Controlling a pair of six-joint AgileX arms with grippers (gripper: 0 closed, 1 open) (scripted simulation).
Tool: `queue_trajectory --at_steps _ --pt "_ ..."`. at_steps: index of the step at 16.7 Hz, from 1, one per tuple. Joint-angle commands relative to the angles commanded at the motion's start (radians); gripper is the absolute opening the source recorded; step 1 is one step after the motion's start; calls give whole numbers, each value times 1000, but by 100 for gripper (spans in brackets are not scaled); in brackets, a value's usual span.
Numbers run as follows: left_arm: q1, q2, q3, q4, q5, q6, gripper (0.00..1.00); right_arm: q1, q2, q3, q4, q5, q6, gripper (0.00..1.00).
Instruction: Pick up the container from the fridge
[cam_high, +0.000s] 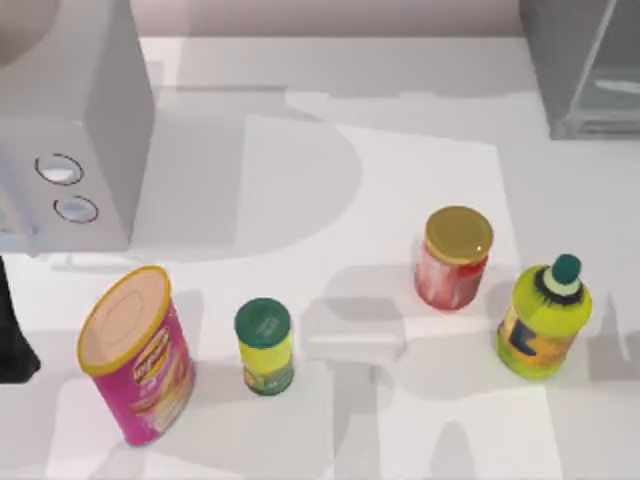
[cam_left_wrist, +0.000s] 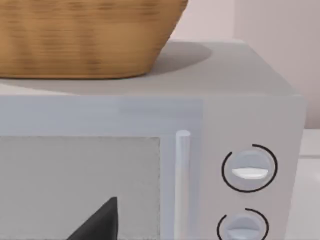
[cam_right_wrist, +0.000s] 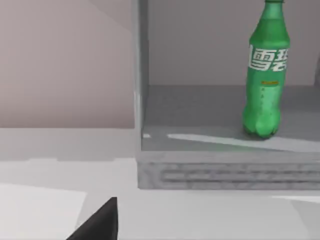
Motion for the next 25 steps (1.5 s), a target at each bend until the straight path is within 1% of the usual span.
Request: queue_trajectory --at_steps 2,4,6,8,12,17,21,25 --pt "0 0 0 0 0 0 100 0 0 2 0 0 0 100" --pt "0 0 0 0 0 0 100 -12 29 24 30 -22 2 100" --pt "0 0 0 0 0 0 100 -35 100 58 102 -70 6 100" --pt "0 0 0 0 0 0 100 -61 209 90 214 -136 13 100" --pt "0 0 0 0 0 0 100 -155 521 144 550 -285 32 100" --pt "0 0 0 0 0 0 100 -337 1067 196 1070 -430 56 100" --pt "0 0 0 0 0 0 100 -480 1460 226 1393 -487 54 100" --pt "0 0 0 0 0 0 100 -537 1705 217 1558 -508 34 100"
